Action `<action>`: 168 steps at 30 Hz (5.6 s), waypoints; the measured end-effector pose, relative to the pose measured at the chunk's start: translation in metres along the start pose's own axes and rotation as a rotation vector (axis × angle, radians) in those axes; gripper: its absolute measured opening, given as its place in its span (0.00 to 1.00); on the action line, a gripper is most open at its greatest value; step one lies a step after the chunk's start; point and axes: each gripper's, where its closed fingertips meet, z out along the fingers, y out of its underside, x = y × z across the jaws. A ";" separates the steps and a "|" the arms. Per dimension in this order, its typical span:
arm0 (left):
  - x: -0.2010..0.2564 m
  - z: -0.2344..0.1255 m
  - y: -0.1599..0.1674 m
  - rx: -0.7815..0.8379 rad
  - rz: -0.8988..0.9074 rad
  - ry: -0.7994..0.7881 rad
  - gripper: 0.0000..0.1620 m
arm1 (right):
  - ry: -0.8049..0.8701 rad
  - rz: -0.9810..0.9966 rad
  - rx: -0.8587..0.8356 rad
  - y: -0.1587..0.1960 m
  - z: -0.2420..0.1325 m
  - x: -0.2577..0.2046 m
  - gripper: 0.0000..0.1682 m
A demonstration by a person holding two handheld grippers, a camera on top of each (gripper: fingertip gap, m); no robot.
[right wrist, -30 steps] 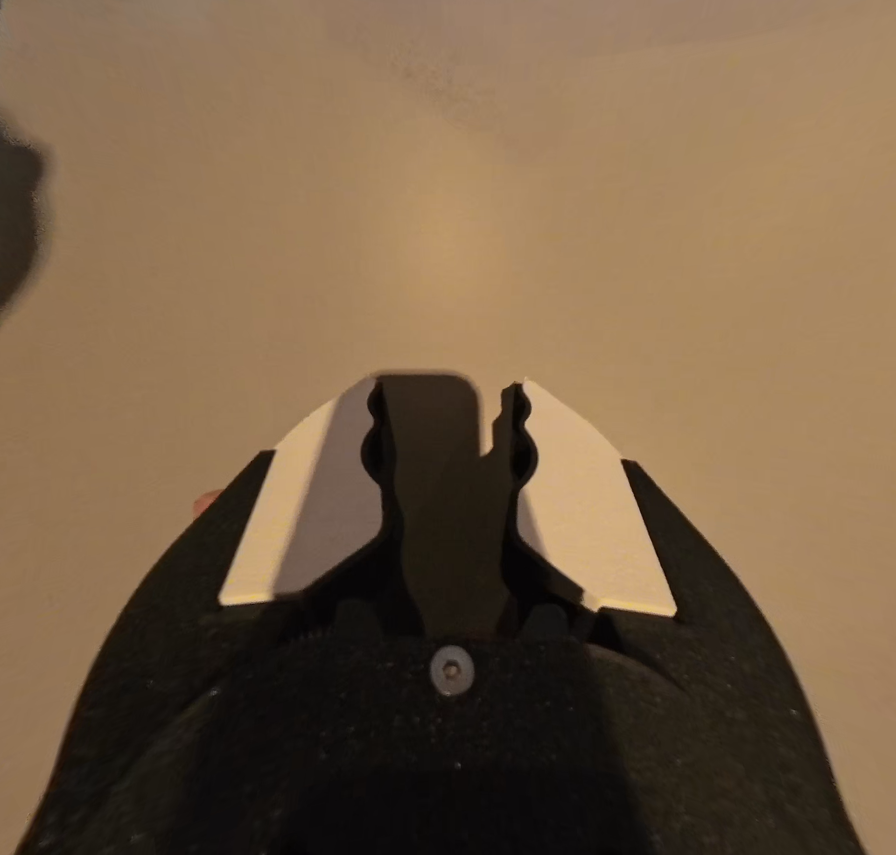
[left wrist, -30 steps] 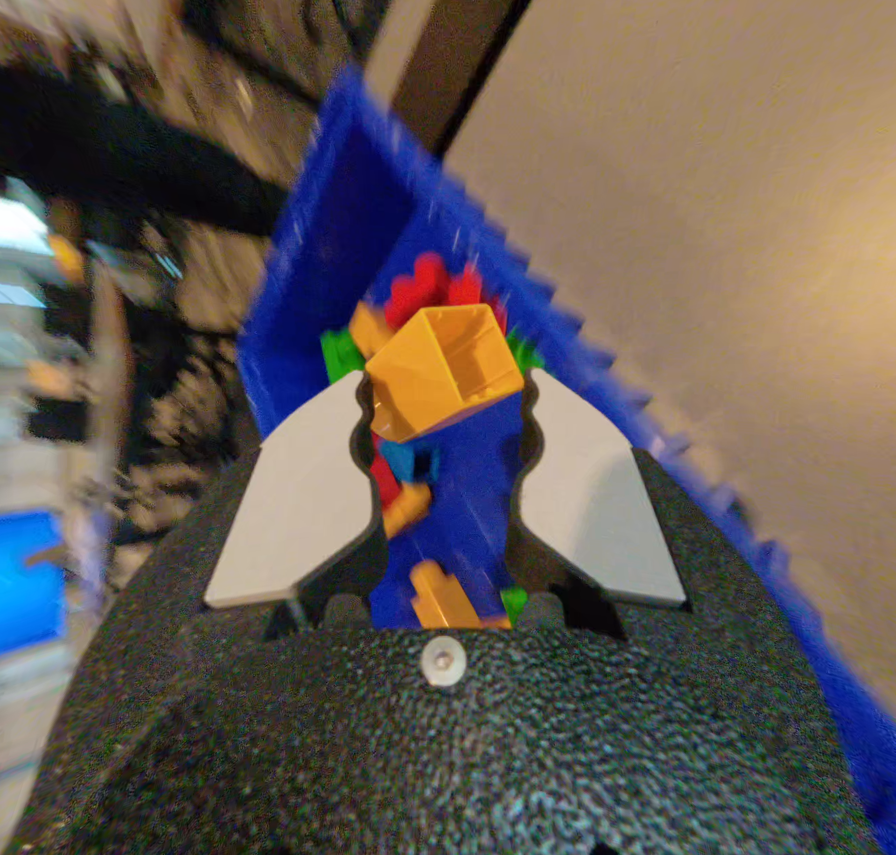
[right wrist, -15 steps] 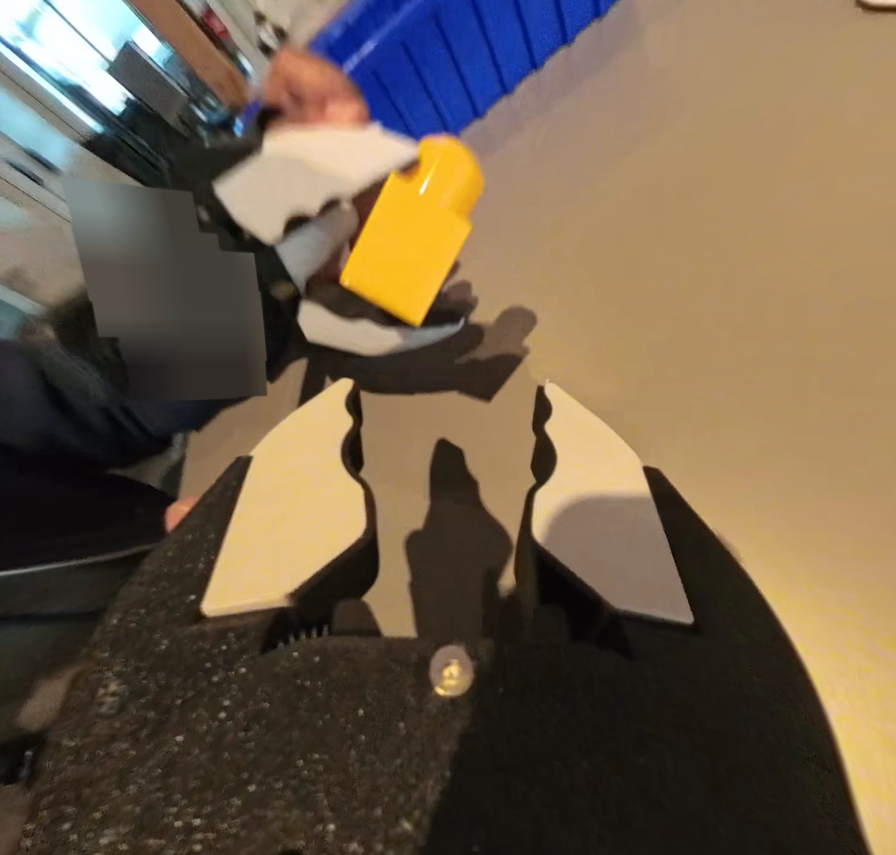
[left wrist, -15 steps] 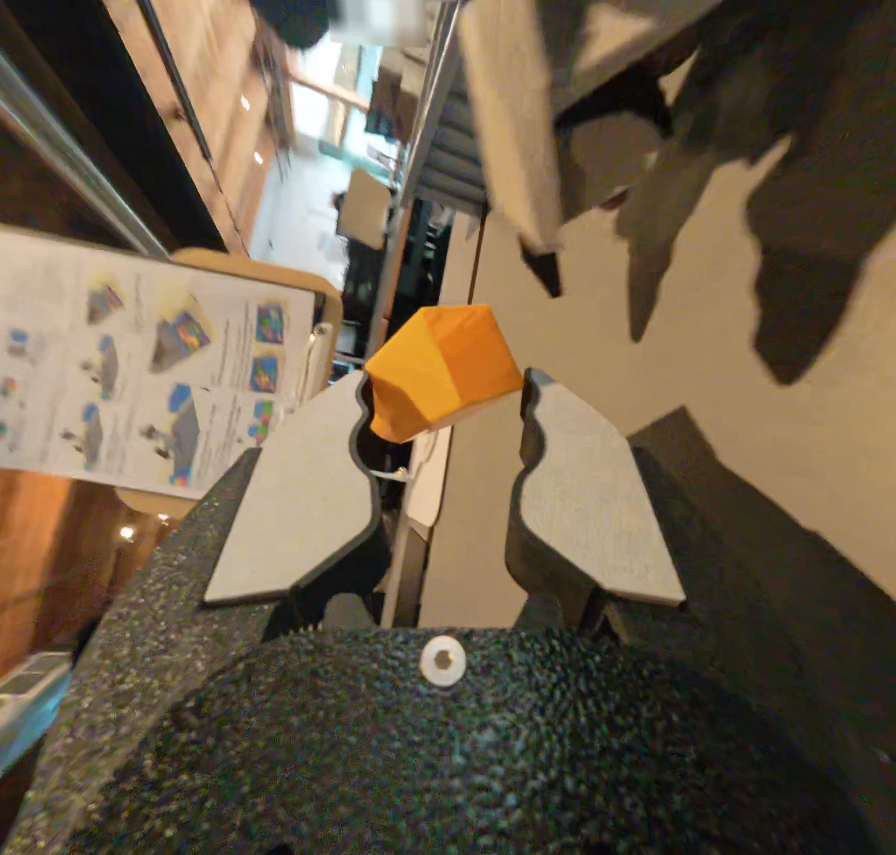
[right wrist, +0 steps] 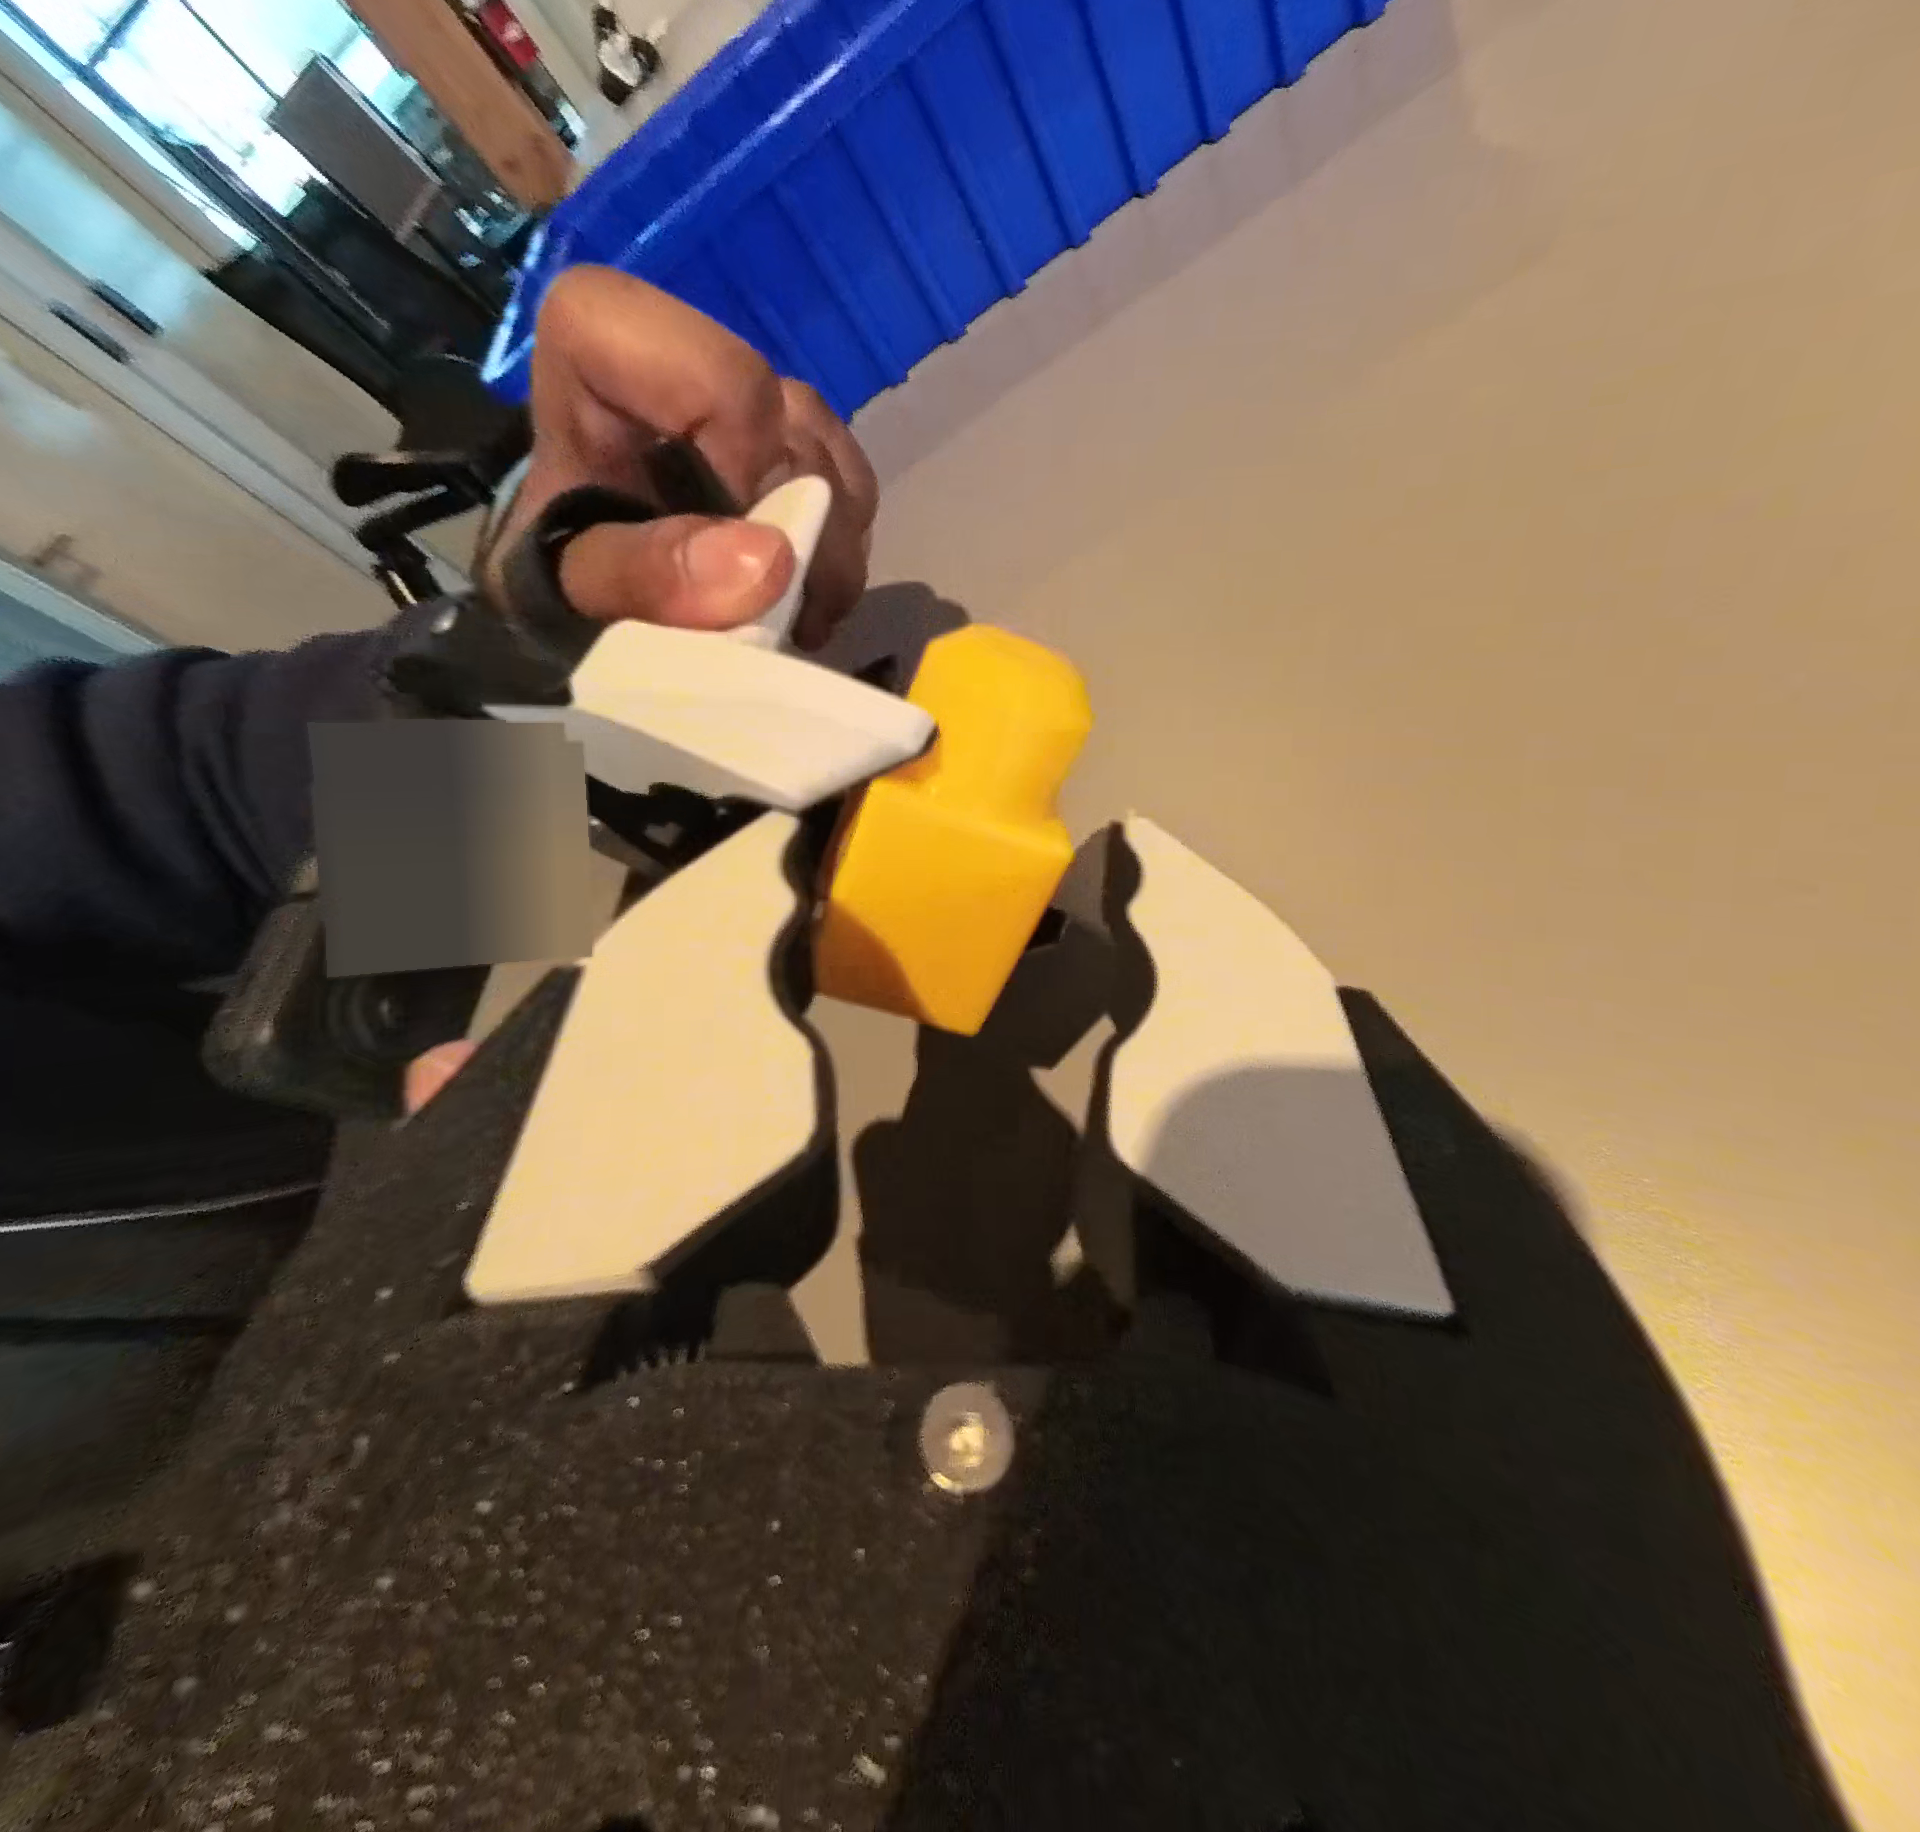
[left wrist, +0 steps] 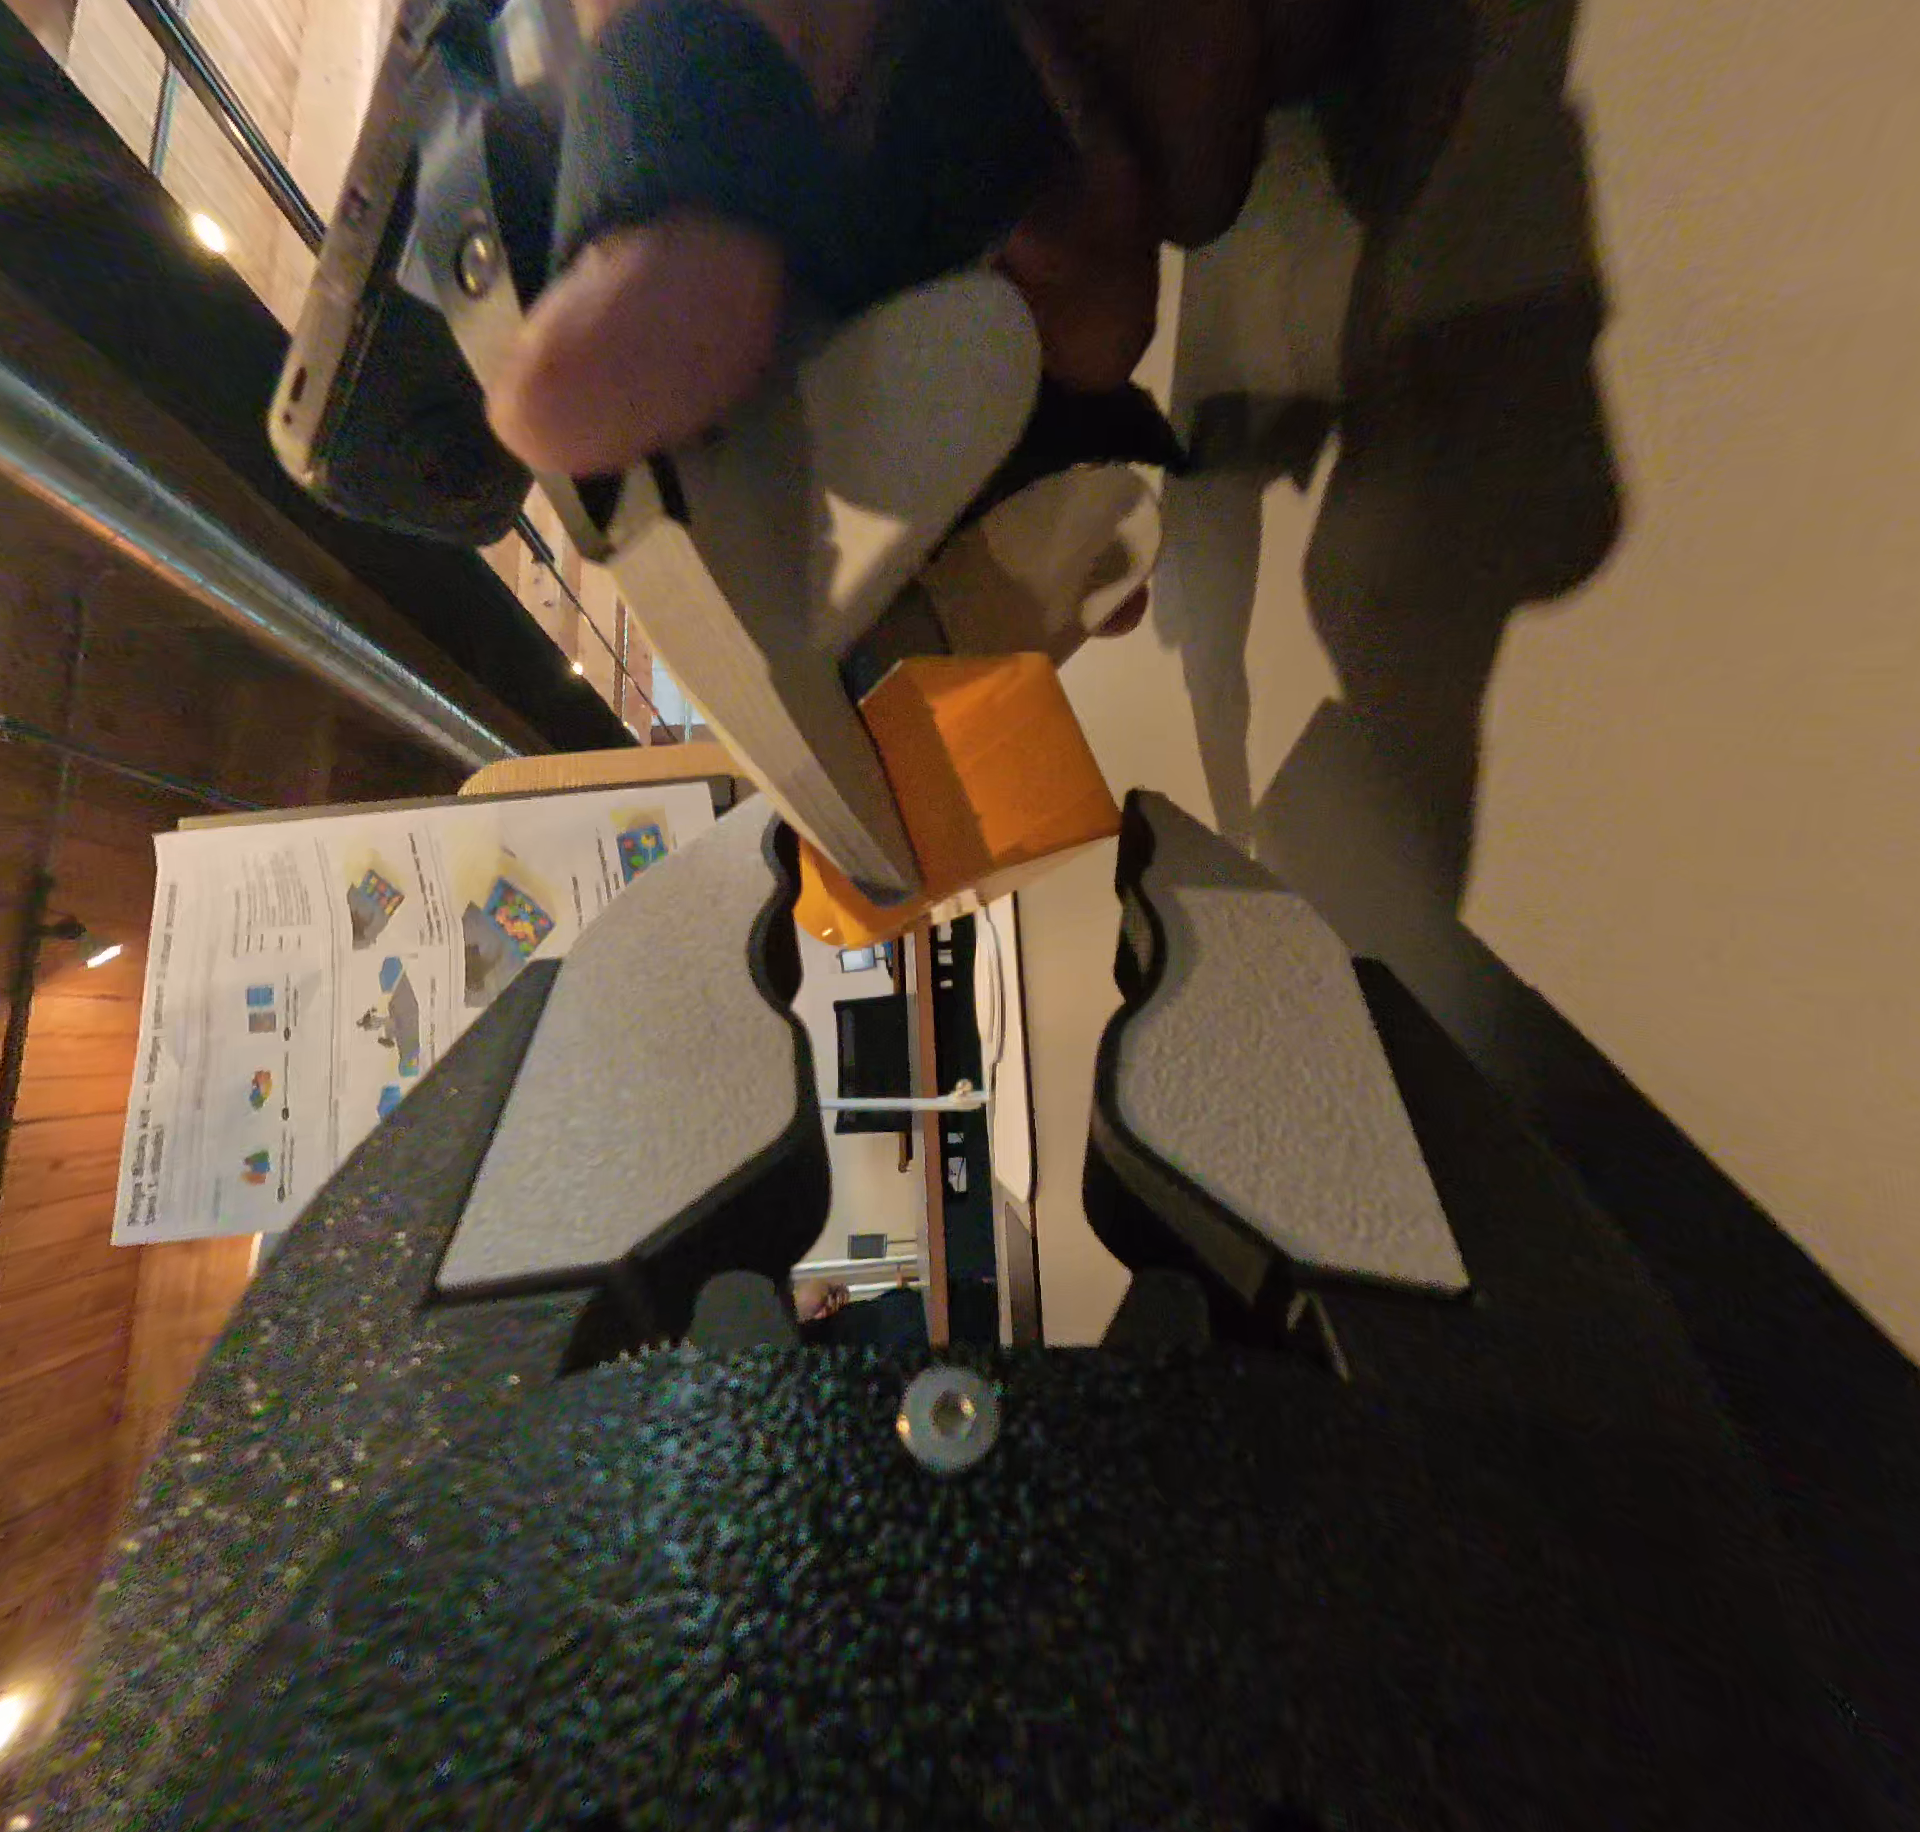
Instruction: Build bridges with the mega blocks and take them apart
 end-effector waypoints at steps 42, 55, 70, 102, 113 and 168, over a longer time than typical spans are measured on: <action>0.015 -0.003 0.000 -0.158 -1.468 0.555 0.18 | 0.349 -0.759 -0.198 0.025 0.000 0.021 0.32; 0.012 0.006 -0.025 -0.188 -1.426 0.552 0.26 | 0.348 -0.723 -0.258 0.035 -0.012 0.030 0.24; -0.077 -0.106 0.124 -0.265 -1.505 0.139 0.34 | 0.181 -0.622 -0.127 0.028 -0.031 0.016 0.46; 0.044 -0.184 0.377 -1.070 -1.292 0.520 0.13 | 0.153 -0.585 -0.182 0.035 -0.028 0.018 0.39; -0.037 -0.204 0.349 -0.956 -1.076 0.238 0.12 | 0.143 -0.577 -0.169 0.033 -0.029 0.017 0.39; -0.018 -0.265 0.369 -1.133 -0.928 0.380 0.20 | 0.122 -0.357 -0.084 0.024 -0.042 0.022 0.37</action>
